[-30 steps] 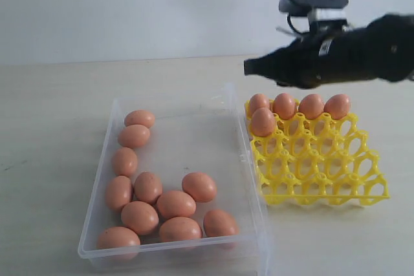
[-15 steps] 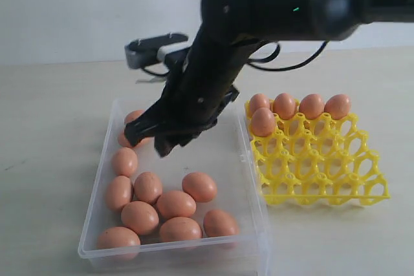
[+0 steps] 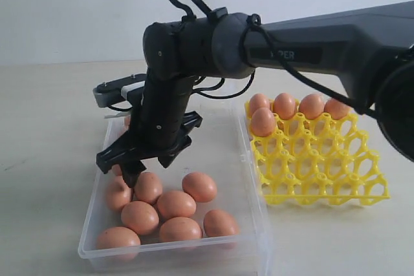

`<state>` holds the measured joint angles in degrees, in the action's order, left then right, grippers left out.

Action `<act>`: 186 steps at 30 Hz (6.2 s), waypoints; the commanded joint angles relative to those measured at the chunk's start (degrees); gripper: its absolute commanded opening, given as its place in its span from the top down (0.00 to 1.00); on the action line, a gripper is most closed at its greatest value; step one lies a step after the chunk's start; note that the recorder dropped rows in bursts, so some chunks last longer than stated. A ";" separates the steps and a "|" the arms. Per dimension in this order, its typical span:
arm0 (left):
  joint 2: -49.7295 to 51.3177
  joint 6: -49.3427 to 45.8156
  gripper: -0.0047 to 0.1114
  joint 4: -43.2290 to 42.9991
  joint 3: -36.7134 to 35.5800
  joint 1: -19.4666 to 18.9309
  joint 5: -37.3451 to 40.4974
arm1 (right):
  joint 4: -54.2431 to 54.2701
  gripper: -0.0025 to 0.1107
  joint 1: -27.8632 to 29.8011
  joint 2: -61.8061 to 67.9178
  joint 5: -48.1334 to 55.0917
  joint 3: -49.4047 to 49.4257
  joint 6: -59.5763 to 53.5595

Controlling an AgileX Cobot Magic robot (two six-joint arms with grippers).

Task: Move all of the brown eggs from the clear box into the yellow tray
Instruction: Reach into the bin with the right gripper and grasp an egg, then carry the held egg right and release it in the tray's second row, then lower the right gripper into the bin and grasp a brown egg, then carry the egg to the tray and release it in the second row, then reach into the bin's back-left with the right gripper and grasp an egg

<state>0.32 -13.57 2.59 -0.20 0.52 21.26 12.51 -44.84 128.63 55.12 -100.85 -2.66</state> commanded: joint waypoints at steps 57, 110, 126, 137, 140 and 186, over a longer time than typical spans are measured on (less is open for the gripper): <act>-0.32 0.02 0.96 0.25 0.20 0.14 -0.42 | -13.14 0.53 26.99 -22.51 -83.51 60.44 16.38; -0.32 0.02 0.96 0.25 0.20 0.14 -0.42 | -8.38 0.44 3.48 -7.19 1.17 10.62 -7.36; -0.32 0.02 0.96 0.25 0.20 0.14 -0.42 | -8.48 0.98 4.30 -6.16 -3.69 10.94 -7.74; -0.32 0.02 0.96 0.25 0.20 0.14 -0.42 | -14.34 0.98 21.76 -33.05 -56.03 48.41 8.26; -0.32 0.02 0.96 0.25 0.20 0.14 -0.42 | -14.34 0.98 25.52 -33.52 -63.14 52.75 8.26; -0.32 0.02 0.96 0.25 0.20 0.14 -0.42 | -17.09 0.98 15.62 -35.24 -30.90 33.39 -12.92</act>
<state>0.32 -13.57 2.59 -0.20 0.52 21.26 -4.37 -24.09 92.12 12.79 -61.82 -4.66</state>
